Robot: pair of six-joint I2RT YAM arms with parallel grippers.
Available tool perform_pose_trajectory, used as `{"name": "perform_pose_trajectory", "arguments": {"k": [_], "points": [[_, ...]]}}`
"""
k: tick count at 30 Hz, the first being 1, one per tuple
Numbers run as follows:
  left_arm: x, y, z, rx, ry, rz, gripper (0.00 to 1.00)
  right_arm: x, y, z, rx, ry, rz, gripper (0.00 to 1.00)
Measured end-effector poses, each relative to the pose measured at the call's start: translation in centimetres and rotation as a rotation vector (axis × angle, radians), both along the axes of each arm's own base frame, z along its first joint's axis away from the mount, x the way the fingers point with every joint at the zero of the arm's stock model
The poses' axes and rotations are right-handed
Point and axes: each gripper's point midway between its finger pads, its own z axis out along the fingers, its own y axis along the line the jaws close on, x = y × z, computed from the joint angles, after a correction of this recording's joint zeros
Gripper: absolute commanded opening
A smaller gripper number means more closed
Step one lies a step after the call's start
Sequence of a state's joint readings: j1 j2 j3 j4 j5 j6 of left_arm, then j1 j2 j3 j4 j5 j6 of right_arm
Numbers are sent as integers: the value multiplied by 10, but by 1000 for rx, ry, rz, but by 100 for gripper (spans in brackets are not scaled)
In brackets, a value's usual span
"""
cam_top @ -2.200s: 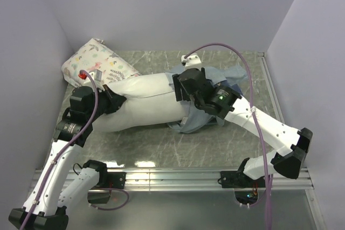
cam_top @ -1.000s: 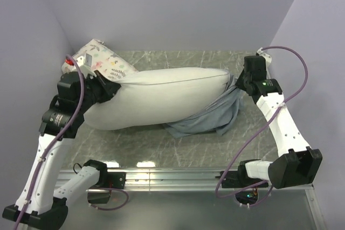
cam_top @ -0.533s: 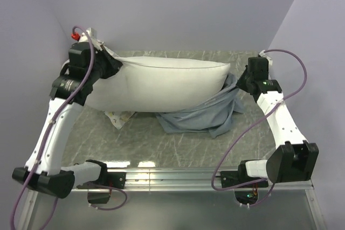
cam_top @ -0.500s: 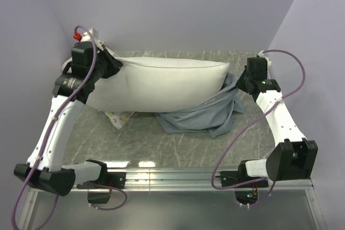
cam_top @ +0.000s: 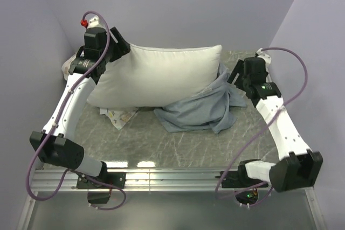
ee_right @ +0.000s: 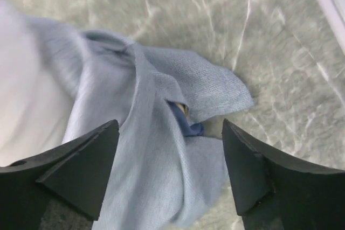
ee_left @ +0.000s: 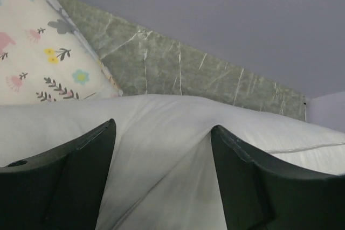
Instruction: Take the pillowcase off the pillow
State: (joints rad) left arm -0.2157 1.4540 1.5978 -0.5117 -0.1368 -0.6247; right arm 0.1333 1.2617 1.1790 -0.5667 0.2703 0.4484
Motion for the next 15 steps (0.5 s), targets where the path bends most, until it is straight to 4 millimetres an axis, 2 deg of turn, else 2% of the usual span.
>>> {"name": "perform_pose_trajectory", "arguments": {"k": [2,5,8,10,12,13,15], "points": [[7,0,4,2,-13,-9,82,-9,3,22,-6,-64,11,88],[18,2,14,-3,-46,-14,84,-22,25,50,0,-147,71,88],[20,4,24,1,-70,-24,86,-34,70,62,12,-193,193,89],[20,3,34,4,-93,-31,87,-40,105,59,19,-190,288,89],[19,3,47,11,-119,-39,88,-43,136,46,12,-163,358,89],[19,3,53,14,-130,-42,88,-44,147,38,7,-144,381,90],[17,4,67,25,-162,-48,88,-47,170,9,-18,-87,423,90]]}}
